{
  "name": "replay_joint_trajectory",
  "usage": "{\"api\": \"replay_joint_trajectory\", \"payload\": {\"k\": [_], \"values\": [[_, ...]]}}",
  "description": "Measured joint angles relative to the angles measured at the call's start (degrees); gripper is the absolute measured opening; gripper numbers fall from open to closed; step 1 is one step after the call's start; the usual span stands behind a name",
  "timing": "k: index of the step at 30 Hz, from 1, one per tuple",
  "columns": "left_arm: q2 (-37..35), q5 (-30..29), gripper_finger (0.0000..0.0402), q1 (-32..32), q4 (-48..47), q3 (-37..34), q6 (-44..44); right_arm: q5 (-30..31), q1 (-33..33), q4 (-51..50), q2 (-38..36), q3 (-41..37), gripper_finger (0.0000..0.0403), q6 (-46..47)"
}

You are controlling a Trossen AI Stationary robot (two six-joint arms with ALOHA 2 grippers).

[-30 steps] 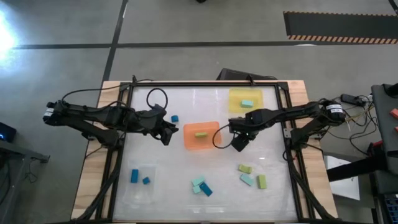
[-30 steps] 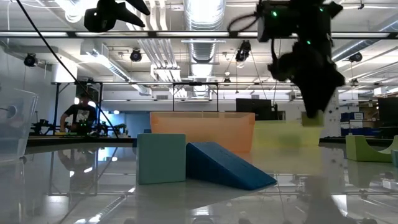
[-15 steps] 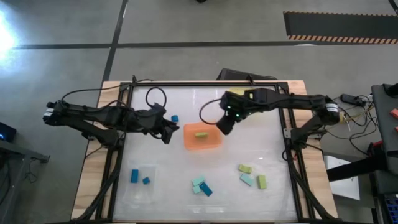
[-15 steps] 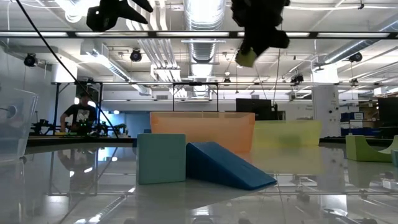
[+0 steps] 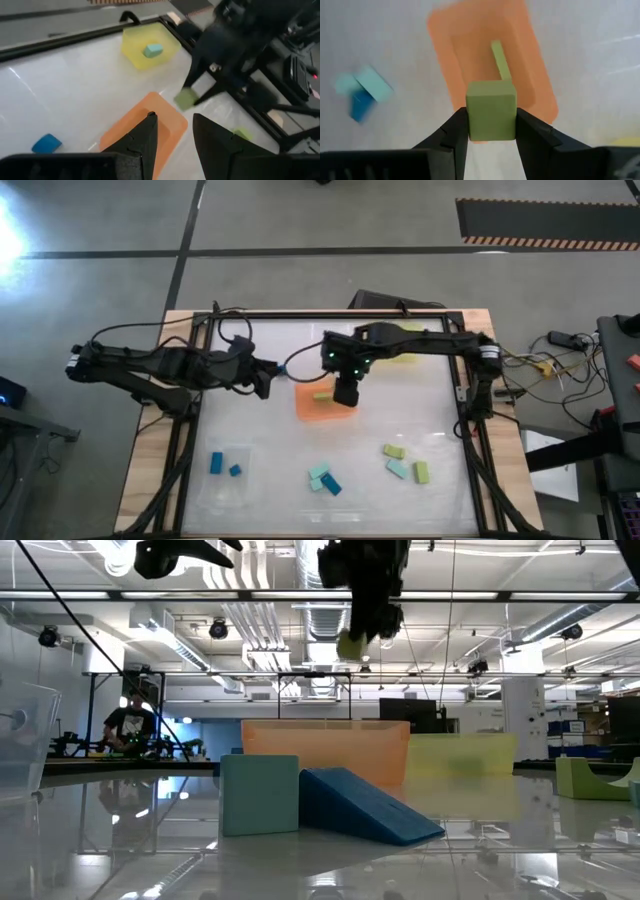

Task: Sort & place blocks by color
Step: Put the light green block into the orange bin

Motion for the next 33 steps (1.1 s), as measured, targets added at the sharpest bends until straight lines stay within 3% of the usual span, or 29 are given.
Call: {"api": "replay_joint_trajectory", "payload": {"k": [10, 22, 33], "values": [[-0.38, -2.79, 0.0107, 0.00, 0.31, -0.30, 1.28, 0.05, 0.00, -5.58, 9.47, 1.13, 0.0122, -13.33], [-0.36, -4.12, 0.0107, 0.00, 0.58, -0.59, 1.56, 2.23, 0.00, -3.71, 16.25, 1.23, 0.0126, -15.77], [-0.27, -4.21, 0.0107, 0.00, 0.72, -0.66, 1.63, 2.61, 0.00, -3.50, 16.96, 1.23, 0.0174, -14.97]]}}
